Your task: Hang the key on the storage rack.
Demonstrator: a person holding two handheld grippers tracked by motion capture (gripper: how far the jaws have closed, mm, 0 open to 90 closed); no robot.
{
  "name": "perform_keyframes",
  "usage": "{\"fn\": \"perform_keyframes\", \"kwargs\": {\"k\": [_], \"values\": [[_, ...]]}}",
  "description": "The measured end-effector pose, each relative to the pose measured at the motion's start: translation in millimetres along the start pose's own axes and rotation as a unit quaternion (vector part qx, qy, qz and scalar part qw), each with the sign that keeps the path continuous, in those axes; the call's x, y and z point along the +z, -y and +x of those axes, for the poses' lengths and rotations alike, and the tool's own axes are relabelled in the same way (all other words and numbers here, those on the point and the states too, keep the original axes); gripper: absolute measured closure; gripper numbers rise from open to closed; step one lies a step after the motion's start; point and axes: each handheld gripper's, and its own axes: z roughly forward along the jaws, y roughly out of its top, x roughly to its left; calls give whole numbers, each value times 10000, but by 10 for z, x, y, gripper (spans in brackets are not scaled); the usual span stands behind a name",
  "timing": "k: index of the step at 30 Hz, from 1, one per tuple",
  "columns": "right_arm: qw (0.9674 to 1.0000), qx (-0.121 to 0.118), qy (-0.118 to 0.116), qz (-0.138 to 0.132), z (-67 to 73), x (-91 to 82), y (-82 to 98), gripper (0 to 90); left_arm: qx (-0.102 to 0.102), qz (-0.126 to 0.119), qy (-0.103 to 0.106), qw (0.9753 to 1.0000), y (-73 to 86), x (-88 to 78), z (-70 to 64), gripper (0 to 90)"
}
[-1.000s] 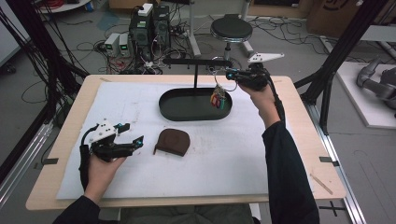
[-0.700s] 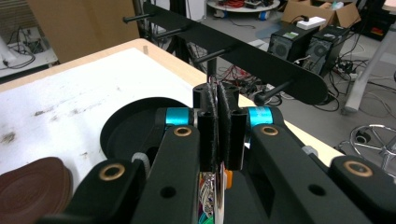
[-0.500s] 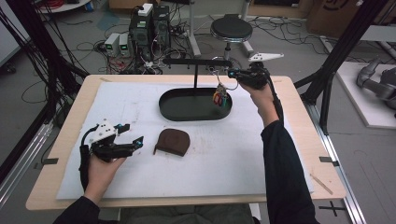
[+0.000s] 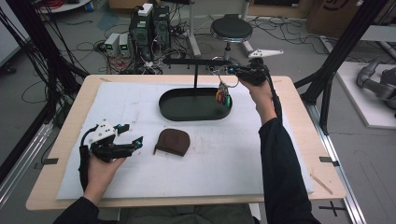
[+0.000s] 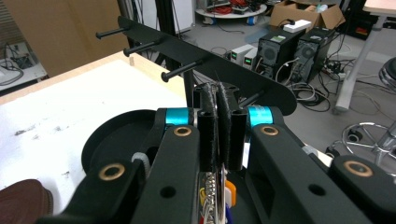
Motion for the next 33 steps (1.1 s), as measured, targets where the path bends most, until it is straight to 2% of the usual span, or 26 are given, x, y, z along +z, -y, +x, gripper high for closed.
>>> {"fn": "perform_keyframes", "kwargs": {"k": [3,5,9,33], "values": [[9999,-34,95,19,10,12,-8,874,1,1,2,10000,3,-4,-1,259],[9999,19,112,-33,2,20,-3,874,8,4,-2,10000,4,-8,-2,259],[9997,109,191,67,-16,73,29,875,-8,0,-15,10000,9,-16,-3,259],[9995,129,266,68,-70,93,70,874,-15,22,1,10000,23,-14,-1,259]]}}
